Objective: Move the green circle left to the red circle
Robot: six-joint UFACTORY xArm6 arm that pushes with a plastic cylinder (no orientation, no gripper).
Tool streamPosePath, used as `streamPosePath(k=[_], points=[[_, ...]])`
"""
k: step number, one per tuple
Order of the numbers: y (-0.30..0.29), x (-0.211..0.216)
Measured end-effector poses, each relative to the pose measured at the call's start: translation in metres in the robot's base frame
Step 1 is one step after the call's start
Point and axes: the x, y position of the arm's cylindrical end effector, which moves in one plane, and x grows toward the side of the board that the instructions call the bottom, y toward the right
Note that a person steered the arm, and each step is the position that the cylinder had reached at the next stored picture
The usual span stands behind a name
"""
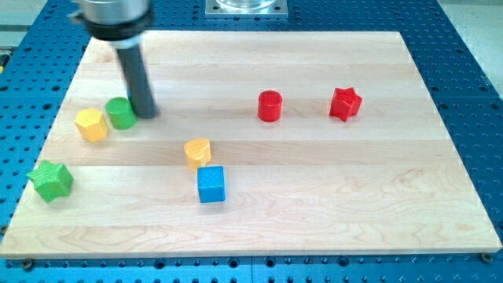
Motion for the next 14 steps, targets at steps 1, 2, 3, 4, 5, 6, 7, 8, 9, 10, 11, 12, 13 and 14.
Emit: streamPosePath(k=[1, 2, 3, 4, 5, 6, 7, 8, 9, 10, 11, 12, 13, 14], points=[[-0.019, -0.034], [-0.024, -0.031], [-0.056, -0.007], [-0.074, 0.014], [-0.09, 0.031], [-0.015, 0.053], [-0.001, 0.037], [-0.043, 0.021], [0.05, 0.009], [0.096, 0.008], [0.074, -0.039], [0.125, -0.079], [0.167, -0.052], [0.163, -0.021]])
